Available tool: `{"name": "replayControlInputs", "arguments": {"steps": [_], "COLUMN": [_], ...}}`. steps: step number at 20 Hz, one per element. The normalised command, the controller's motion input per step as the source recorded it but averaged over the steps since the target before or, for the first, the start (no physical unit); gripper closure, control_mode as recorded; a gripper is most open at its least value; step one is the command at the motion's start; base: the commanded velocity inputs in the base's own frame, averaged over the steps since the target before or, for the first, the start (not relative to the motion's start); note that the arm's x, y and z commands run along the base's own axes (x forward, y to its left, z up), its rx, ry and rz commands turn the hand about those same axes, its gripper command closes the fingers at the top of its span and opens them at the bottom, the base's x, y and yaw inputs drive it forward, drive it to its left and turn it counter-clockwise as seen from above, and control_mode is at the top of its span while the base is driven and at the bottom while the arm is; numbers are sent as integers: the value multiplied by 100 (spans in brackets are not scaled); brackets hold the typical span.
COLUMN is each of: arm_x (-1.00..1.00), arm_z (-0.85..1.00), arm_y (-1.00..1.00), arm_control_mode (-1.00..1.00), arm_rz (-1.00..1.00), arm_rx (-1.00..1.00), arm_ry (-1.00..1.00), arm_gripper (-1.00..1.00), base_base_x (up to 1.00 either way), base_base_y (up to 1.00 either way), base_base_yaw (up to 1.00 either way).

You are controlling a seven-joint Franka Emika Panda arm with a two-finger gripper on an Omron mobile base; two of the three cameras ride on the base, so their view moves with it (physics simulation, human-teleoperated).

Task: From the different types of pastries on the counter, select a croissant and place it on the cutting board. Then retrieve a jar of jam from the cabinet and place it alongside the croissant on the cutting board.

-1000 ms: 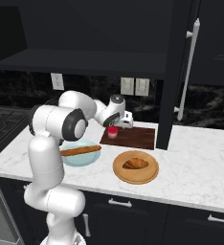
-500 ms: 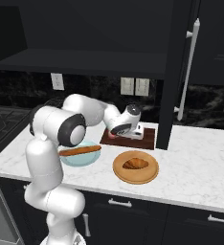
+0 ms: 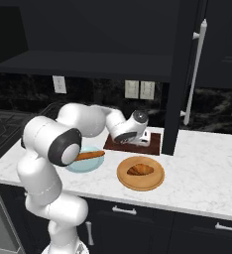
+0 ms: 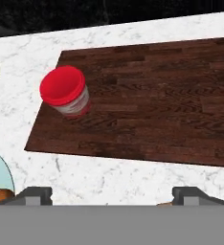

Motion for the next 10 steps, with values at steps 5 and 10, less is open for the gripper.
{"name": "replayControlInputs", "arguments": {"steps": [5, 10], "arm_x": [-6, -93], "arm_z": [24, -16], "arm_y": [2, -58], "arm_control_mode": [-100, -100], "arm_rz": [0, -10], "arm_rx": [1, -5], "arm_ry": [5, 0], "arm_gripper": [-100, -100], "base_base_x": [0, 0], "base_base_y": [0, 0], "base_base_yaw": [0, 0]}}
